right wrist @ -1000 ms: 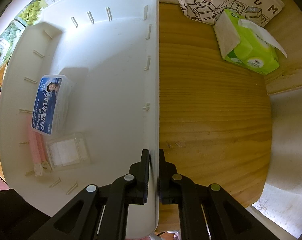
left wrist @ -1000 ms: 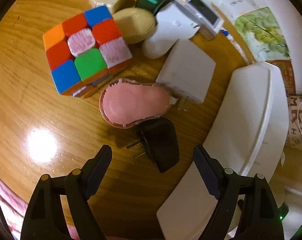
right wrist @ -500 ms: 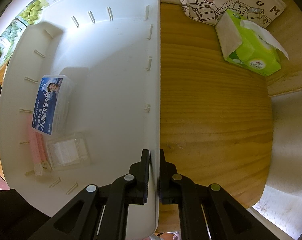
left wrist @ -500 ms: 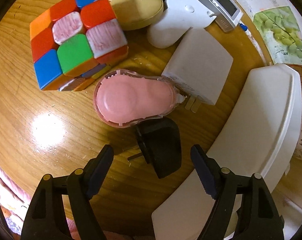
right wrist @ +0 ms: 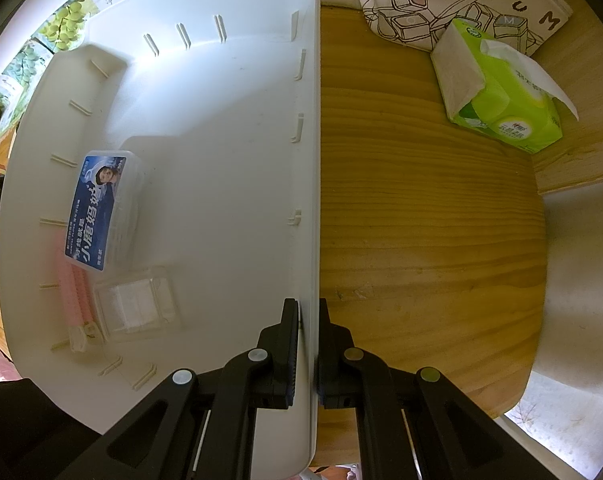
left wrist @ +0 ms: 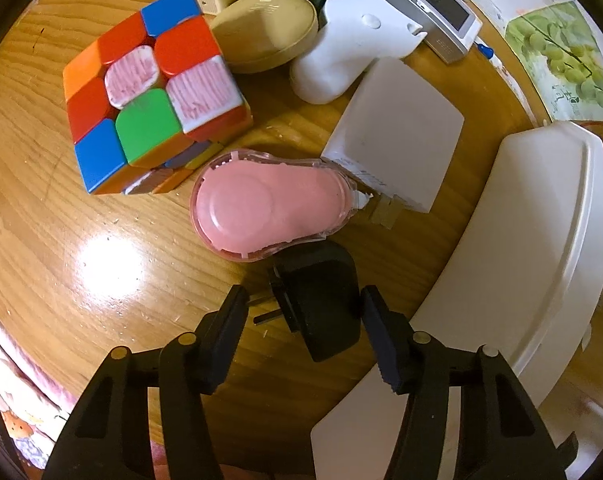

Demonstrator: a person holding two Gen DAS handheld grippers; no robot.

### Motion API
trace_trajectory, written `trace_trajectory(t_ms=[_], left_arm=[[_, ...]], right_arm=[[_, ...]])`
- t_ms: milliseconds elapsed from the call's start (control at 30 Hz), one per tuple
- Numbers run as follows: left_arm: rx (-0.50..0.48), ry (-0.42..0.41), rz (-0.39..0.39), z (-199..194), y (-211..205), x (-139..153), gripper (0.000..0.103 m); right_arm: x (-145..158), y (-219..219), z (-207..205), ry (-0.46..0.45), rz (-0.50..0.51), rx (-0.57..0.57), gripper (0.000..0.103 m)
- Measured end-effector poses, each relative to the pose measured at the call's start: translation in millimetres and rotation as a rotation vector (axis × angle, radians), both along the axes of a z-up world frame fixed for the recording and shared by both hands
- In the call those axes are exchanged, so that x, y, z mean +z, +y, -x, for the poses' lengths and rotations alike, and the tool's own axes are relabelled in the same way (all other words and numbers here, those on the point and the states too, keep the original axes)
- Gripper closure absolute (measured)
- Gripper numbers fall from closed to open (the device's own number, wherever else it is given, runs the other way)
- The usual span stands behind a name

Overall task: Organize rigid objects
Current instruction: 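Close the left gripper on the black plug charger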

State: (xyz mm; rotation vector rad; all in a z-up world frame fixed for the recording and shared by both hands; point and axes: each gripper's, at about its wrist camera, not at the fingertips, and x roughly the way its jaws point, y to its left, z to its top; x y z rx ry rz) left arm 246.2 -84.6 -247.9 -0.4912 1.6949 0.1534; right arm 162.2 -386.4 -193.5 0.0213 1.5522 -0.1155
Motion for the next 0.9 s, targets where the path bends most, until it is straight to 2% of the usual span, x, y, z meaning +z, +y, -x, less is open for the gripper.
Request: trace_trajectory(t_ms=[433, 900], left_arm=[[-0.027, 0.013, 0.024, 28.2, 13.7, 3.5, 0.042], [-0.034, -0.010, -0.013, 76.9, 33.7, 18.4, 0.042]], right_arm=[[-3.4, 2.6, -1.7, 0.004, -0.011, 0.009, 0.095], [-3.4, 0.7, 2.8, -0.012, -0.013, 0.049, 0.096]])
